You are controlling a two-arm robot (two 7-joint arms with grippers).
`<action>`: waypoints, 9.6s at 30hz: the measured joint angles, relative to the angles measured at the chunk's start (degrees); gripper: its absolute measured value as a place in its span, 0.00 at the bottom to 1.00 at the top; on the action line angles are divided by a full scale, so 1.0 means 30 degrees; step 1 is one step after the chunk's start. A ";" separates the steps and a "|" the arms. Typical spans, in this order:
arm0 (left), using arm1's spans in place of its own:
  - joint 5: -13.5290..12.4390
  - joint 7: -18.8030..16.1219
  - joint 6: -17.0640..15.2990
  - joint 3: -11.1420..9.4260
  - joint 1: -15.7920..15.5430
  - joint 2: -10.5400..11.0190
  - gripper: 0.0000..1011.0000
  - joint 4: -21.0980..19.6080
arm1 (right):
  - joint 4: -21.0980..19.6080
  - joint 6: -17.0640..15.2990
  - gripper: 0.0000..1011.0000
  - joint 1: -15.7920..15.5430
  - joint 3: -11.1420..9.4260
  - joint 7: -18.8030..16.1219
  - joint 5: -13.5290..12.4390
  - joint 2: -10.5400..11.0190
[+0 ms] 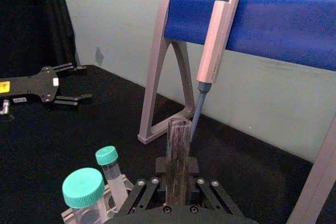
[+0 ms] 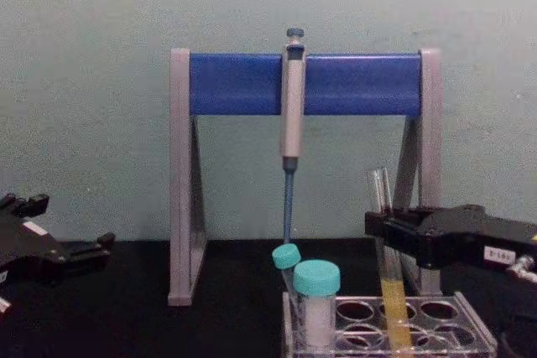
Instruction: Pick up the test tube from the test tube rack, shake it, then place it back into the test tube rack.
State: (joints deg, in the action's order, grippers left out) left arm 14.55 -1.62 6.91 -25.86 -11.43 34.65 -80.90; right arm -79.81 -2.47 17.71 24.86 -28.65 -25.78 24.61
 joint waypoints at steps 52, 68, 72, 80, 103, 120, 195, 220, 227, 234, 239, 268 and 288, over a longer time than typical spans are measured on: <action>0.0000 -0.0001 -0.0001 0.0000 0.0001 0.0000 0.99 -0.0001 | -0.2704 0.3486 0.23 -0.1278 -0.1867 0.0224 -0.1234 0.0071; 0.0000 0.0000 0.0000 0.0001 0.0000 0.0000 0.99 -0.0001 | -0.2367 0.3584 0.23 -0.1124 -0.1965 0.0090 -0.0728 -0.0301; 0.0000 0.0000 -0.0001 0.0001 0.0001 0.0000 0.99 -0.0001 | -0.2230 0.3595 0.23 -0.0982 -0.1805 -0.0400 -0.0803 -0.0294; 0.0000 0.0000 -0.0001 0.0001 0.0001 0.0000 0.99 -0.0001 | -0.2279 0.3410 0.23 -0.0706 -0.1234 -0.1983 -0.1504 0.0224; 0.0000 -0.0001 0.0000 0.0000 0.0001 0.0000 0.99 -0.0001 | -0.5558 0.0903 0.23 -0.2498 -0.2000 0.0199 -0.1220 0.3785; 0.0000 0.0000 0.0000 0.0000 0.0000 0.0000 0.99 -0.0001 | -0.3662 0.2059 0.23 -0.1071 -0.1823 0.2426 0.1618 0.0965; 0.0000 -0.0001 -0.0001 0.0000 0.0001 0.0000 0.99 -0.0002 | -0.2717 0.2403 0.23 -0.0982 -0.2469 -0.2684 -0.4497 0.0422; 0.0000 0.0000 0.0000 0.0000 0.0001 0.0000 0.99 -0.0002 | -0.4633 0.2497 0.23 -0.1965 -0.2232 0.0556 -0.1443 0.2913; 0.0000 -0.0001 0.0000 0.0000 0.0001 0.0000 0.99 -0.0001 | -0.3844 0.3637 0.23 -0.1774 -0.2401 0.1117 -0.0879 0.1530; 0.0000 -0.0001 0.0000 0.0000 0.0001 0.0000 0.99 0.0000 | -0.2650 0.4268 0.23 -0.1322 -0.2476 -0.0146 -0.2136 0.0102; 0.0000 0.0000 0.0000 0.0000 0.0001 0.0000 0.99 0.0000 | -0.2215 0.4040 0.23 -0.1106 -0.2318 -0.1423 -0.3321 -0.0166; 0.0001 0.0000 0.0000 0.0000 0.0001 0.0000 0.99 -0.0001 | -0.2053 0.3205 0.23 -0.1044 -0.1238 -0.2253 -0.3570 0.1884; 0.0001 0.0000 -0.0001 0.0001 0.0001 0.0000 0.99 -0.0001 | -0.0781 0.3484 0.23 -0.0381 -0.0701 -0.2709 -0.2868 0.1280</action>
State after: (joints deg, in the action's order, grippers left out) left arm 14.55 -1.62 6.91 -25.86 -11.43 34.64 -80.90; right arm -82.15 7.98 16.56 22.76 -36.77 -34.39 28.45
